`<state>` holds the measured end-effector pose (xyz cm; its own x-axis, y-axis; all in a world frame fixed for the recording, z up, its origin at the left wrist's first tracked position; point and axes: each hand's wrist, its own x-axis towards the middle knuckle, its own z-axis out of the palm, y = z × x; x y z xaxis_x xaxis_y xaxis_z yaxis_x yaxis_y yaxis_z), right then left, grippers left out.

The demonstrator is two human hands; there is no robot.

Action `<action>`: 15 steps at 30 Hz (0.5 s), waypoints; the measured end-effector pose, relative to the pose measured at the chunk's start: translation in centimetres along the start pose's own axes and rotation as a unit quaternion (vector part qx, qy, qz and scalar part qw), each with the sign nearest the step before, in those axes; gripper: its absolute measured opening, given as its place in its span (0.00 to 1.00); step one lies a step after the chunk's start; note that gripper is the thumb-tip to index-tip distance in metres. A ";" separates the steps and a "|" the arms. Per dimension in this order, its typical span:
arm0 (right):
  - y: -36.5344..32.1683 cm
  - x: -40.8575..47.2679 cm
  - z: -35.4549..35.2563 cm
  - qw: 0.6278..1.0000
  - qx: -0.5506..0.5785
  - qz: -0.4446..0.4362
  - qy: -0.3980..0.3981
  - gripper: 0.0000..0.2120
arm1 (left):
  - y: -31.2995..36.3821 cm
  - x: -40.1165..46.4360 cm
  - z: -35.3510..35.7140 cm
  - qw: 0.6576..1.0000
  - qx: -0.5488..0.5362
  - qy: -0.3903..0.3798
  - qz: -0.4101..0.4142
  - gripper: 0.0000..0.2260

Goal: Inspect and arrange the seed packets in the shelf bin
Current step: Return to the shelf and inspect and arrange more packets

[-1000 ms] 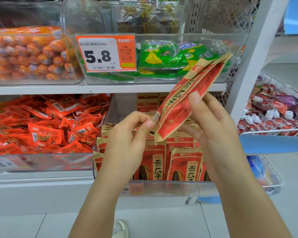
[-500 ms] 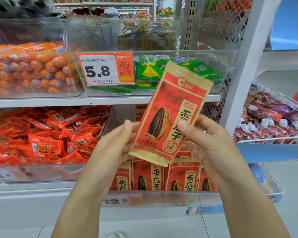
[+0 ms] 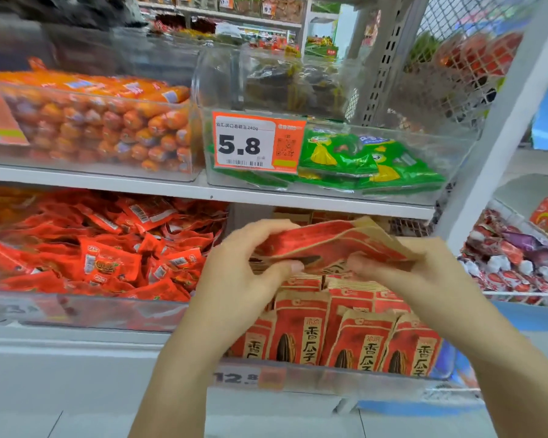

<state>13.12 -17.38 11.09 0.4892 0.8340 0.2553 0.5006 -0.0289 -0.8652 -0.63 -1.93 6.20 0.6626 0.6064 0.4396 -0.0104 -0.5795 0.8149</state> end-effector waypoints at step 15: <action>5.7 8.2 6.5 0.968 -0.233 -0.091 0.005 0.23 | -5.0 0.7 -3.1 0.943 0.214 -0.200 -0.158 0.34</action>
<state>15.37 -7.10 5.49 0.3686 0.8434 0.3910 0.8456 -0.1296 -0.5178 -2.47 3.10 3.58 0.8123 0.5813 -0.0478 0.4817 -0.6224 0.6169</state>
